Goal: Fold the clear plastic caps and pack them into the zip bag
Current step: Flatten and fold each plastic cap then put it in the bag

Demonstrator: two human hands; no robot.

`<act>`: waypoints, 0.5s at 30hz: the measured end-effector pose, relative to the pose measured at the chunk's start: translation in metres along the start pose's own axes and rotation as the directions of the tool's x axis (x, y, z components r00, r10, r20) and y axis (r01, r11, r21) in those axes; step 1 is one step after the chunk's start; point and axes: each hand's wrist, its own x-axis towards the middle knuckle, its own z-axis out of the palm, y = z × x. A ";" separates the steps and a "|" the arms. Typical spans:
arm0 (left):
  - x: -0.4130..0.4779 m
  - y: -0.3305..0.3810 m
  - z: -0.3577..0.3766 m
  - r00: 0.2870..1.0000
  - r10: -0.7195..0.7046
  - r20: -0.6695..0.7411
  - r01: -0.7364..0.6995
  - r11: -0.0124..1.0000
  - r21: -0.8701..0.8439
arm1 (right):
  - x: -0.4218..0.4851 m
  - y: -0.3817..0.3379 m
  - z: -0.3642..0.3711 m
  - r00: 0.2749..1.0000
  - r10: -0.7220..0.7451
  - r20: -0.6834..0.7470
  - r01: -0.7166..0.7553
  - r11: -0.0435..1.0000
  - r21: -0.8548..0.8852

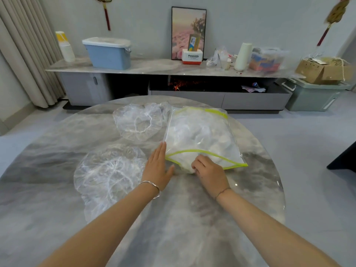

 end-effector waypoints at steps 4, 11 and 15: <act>0.024 -0.010 0.002 0.986 -0.160 0.040 0.160 0.987 -0.019 | 0.023 -0.010 0.040 0.987 0.153 -0.055 -0.142 0.976 0.164; 0.038 -0.013 -0.002 0.988 -0.138 -0.075 0.135 0.990 -0.052 | 0.051 -0.001 0.075 0.994 -0.076 0.078 0.084 0.991 -0.101; 0.039 -0.009 -0.002 0.994 -0.049 -0.101 0.047 0.999 -0.026 | 0.070 0.016 0.080 0.932 0.023 0.361 0.001 0.998 -0.066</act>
